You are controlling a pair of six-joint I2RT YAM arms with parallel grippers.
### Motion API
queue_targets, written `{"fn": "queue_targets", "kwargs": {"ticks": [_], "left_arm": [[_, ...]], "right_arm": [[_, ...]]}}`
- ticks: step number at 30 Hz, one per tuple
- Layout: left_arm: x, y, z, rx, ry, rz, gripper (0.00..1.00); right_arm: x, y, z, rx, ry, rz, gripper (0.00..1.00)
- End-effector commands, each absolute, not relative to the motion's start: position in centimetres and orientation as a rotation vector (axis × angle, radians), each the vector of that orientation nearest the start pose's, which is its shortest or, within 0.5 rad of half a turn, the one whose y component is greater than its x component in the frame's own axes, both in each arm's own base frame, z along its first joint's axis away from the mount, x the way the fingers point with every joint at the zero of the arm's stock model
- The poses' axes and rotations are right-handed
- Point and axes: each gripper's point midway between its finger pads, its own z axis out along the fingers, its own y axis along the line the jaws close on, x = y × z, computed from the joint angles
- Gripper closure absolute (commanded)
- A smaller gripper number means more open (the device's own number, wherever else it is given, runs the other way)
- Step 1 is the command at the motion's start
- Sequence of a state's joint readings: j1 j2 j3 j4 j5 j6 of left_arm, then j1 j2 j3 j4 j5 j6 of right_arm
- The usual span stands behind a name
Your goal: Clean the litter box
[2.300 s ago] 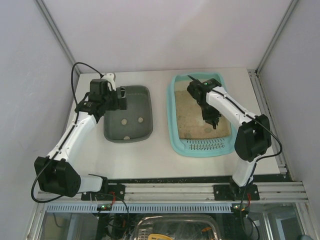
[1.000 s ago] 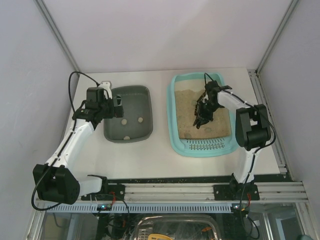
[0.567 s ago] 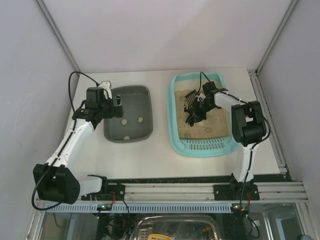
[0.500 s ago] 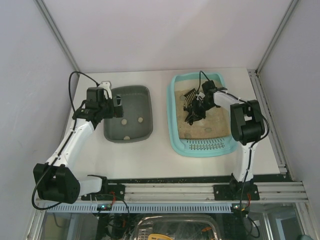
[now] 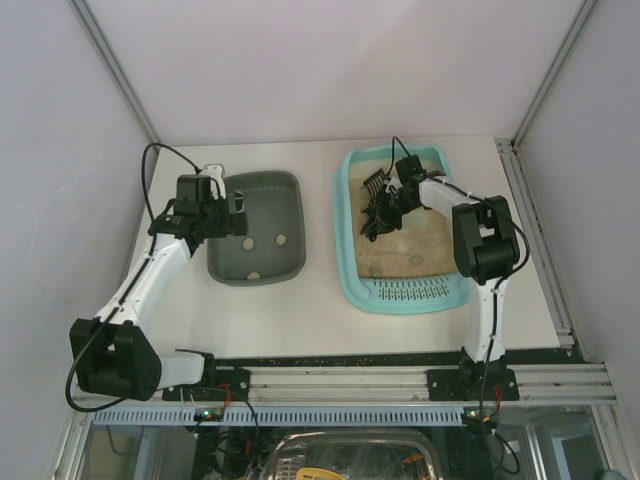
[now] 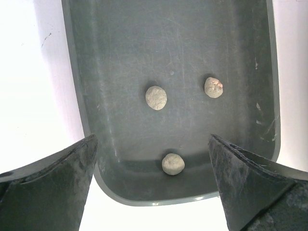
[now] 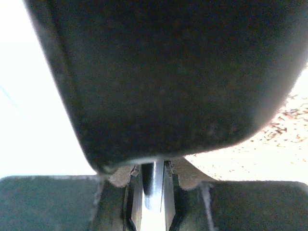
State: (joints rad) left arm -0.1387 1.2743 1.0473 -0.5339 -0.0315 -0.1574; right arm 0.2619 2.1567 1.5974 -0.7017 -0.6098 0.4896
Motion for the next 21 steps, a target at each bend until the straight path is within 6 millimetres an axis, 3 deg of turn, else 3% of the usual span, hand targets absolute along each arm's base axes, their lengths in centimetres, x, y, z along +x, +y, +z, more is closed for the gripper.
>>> {"fn": "queue_targets", "kwargs": {"ticks": [1, 6, 10, 16, 21], "left_arm": [[35.5, -4.8, 18.6, -0.047, 2.273, -0.113, 0.0], [35.6, -3.8, 19.8, -0.027, 2.259, -0.038, 0.0], [35.9, -3.3, 21.1, -0.007, 2.223, 0.003, 0.0], [35.7, -5.1, 22.3, 0.049, 2.203, -0.117, 0.0], [34.2, -6.3, 23.4, 0.223, 2.229, -0.175, 0.0]], "right_arm": [[35.3, 24.1, 5.6, 0.233, 2.897, 1.264, 1.0], [32.9, 22.9, 7.7, 0.168, 2.805, 1.348, 1.0], [32.0, 22.5, 9.4, 0.138, 2.732, 1.374, 1.0], [32.0, 21.7, 11.4, 0.13, 2.63, 1.384, 1.0], [31.2, 19.4, 12.1, 0.177, 2.52, 1.42, 1.0]]}}
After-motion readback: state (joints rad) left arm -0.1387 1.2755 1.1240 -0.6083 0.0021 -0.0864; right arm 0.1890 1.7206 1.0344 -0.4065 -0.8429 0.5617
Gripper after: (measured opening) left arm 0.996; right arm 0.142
